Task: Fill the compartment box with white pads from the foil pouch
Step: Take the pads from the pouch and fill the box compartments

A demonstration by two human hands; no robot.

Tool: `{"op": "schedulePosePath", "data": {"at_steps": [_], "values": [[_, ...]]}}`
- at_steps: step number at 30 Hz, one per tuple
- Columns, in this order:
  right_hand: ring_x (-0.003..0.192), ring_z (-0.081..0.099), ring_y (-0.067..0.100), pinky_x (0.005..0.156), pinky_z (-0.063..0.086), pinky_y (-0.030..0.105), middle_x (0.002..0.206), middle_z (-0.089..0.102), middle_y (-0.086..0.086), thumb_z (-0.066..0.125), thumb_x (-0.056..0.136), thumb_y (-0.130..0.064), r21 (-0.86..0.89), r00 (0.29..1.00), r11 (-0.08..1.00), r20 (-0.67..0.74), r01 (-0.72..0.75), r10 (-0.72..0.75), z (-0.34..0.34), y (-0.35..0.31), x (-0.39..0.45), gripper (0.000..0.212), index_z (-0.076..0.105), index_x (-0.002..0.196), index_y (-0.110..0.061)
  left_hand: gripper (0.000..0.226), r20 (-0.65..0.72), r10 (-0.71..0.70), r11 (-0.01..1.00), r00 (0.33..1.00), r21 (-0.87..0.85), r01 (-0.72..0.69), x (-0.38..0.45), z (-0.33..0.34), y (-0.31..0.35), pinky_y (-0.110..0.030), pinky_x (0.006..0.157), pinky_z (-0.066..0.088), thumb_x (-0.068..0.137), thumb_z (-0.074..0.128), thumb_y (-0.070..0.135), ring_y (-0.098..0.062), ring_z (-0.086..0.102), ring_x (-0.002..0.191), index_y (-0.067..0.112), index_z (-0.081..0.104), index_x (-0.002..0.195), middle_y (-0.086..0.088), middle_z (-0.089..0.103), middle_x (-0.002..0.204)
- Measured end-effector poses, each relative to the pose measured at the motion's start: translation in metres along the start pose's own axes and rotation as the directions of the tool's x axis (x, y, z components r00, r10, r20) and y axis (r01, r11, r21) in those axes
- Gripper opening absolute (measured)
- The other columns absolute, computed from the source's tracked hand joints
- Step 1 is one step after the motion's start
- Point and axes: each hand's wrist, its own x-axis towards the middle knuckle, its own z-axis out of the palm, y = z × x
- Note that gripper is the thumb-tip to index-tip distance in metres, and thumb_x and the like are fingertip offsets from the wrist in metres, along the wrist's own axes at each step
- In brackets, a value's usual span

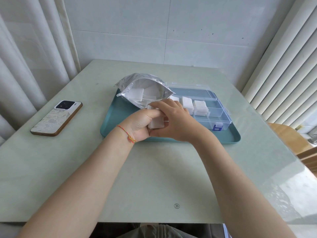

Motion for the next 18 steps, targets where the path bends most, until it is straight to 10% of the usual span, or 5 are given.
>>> {"op": "schedulePosePath", "data": {"at_steps": [6, 10, 18], "values": [[0.118, 0.042, 0.013, 0.105, 0.039, 0.035, 0.125, 0.045, -0.009, 0.075, 0.070, -0.044, 0.181, 0.997, 0.983, 0.076, -0.010, -0.004, -0.007, 0.002, -0.003, 0.079, 0.039, 0.140, -0.041, 0.013, -0.030, -0.026, 0.995, 0.999, 0.100, 0.029, 0.002, -0.007, 0.000, -0.020, 0.057, 0.044, 0.093, 0.057, 0.011, -0.008, 0.060, 0.064, 0.020, 0.066, 0.088, 0.003, 0.061, 0.076], [0.123, 0.046, -0.001, 0.096, 0.038, 0.014, 0.131, 0.054, -0.013, 0.063, 0.088, -0.020, 0.496, 0.992, 0.859, 0.059, -0.129, 0.114, -0.030, 0.004, 0.000, 0.044, 0.056, 0.129, -0.035, 0.010, -0.001, 0.057, 0.987, 0.998, 0.149, -0.056, 0.005, -0.015, 0.000, -0.019, 0.048, 0.035, 0.083, 0.070, 0.015, -0.008, 0.051, 0.058, 0.020, 0.067, 0.091, 0.003, 0.052, 0.073], [0.107, 0.059, 0.003, 0.086, 0.046, 0.019, 0.110, 0.068, -0.006, 0.065, 0.089, -0.019, 0.461, 0.974, 0.859, 0.066, -0.222, 0.217, -0.070, 0.009, 0.009, 0.008, 0.065, 0.097, -0.021, 0.013, 0.229, 0.079, 0.903, 0.970, 0.395, -0.167, 0.014, 0.014, 0.029, -0.020, 0.054, 0.031, 0.079, 0.062, 0.009, -0.009, 0.048, 0.062, 0.022, 0.064, 0.080, 0.006, 0.053, 0.069]]}}
